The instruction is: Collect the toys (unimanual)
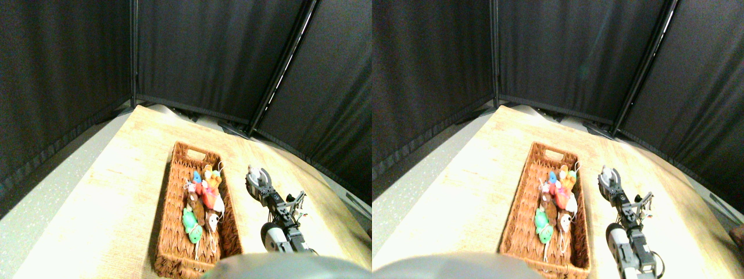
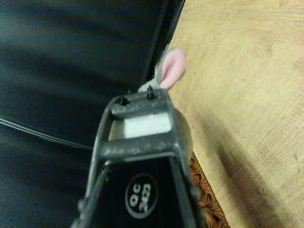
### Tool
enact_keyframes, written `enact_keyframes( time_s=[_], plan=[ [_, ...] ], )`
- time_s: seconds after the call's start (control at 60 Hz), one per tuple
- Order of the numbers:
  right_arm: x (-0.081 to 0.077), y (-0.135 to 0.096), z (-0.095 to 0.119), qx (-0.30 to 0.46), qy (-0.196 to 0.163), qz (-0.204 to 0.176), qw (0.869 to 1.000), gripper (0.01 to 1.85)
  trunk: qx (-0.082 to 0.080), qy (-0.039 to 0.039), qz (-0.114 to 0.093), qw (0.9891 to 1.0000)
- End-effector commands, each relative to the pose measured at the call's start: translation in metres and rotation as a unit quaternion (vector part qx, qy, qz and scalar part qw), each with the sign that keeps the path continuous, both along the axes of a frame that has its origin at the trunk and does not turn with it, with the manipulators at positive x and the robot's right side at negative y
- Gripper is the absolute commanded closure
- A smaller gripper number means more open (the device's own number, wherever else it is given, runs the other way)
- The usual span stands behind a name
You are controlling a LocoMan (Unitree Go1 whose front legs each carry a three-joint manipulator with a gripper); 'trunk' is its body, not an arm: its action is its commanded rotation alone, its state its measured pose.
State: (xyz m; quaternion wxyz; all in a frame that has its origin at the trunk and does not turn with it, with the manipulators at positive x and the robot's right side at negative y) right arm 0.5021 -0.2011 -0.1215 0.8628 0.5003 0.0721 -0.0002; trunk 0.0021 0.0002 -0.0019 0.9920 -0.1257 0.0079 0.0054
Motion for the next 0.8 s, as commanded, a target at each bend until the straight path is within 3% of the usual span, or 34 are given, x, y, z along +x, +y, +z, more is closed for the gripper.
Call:
enact_keyframes(
  time_s=[0.017, 0.15, 0.367, 0.45, 0.8],
  plan=[
    [0.002, 0.008, 0.011, -0.005, -0.014, 0.019, 1.0, 1.76, -0.012, -0.0152, 0.008, 0.9998],
    [0.001, 0.018, 0.016, -0.008, -0.011, 0.032, 0.999, 1.76, -0.024, -0.0202, 0.018, 0.9993],
    [0.0, 0.043, 0.023, -0.015, 0.005, 0.09, 0.996, 1.74, -0.041, -0.0268, 0.035, 0.9982],
    [0.0, 0.055, 0.027, -0.002, 0.024, 0.107, 0.994, 1.77, -0.049, -0.0281, 0.041, 0.9976],
    [-0.005, 0.089, 0.024, 0.023, 0.045, 0.143, 0.988, 1.8, -0.076, -0.031, 0.061, 0.9947]
  ],
)
